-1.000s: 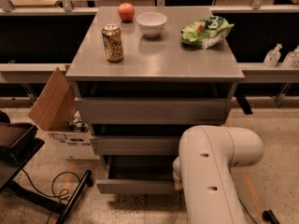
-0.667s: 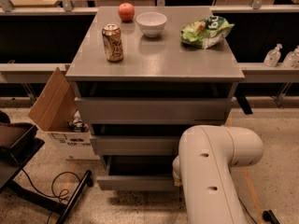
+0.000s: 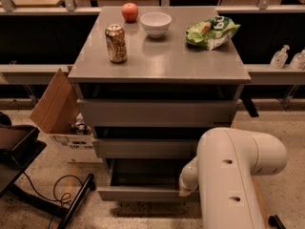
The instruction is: Open bottom drawer
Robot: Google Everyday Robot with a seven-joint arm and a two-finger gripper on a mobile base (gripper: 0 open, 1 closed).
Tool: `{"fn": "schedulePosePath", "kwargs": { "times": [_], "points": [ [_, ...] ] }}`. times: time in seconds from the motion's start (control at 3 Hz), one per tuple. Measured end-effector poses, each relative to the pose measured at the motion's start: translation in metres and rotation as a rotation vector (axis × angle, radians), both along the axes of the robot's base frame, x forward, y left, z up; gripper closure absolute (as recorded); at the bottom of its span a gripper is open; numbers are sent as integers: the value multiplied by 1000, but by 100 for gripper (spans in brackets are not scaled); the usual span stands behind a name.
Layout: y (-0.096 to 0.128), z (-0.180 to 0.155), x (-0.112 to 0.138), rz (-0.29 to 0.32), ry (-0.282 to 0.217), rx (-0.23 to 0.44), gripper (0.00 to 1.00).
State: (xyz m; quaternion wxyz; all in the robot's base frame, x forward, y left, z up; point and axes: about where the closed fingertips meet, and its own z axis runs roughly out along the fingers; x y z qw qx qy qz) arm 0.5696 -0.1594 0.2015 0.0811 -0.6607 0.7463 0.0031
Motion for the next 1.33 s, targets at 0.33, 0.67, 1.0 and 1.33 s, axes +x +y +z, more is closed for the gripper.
{"fn": "schedulePosePath", "kwargs": {
  "times": [0.33, 0.67, 1.0, 1.33],
  "points": [
    [-1, 10, -29, -28, 21, 51, 100],
    [-1, 10, -29, -28, 21, 51, 100],
    [-1, 9, -30, -28, 24, 51, 84],
    [-1, 10, -30, -28, 24, 51, 60]
  ]
}}
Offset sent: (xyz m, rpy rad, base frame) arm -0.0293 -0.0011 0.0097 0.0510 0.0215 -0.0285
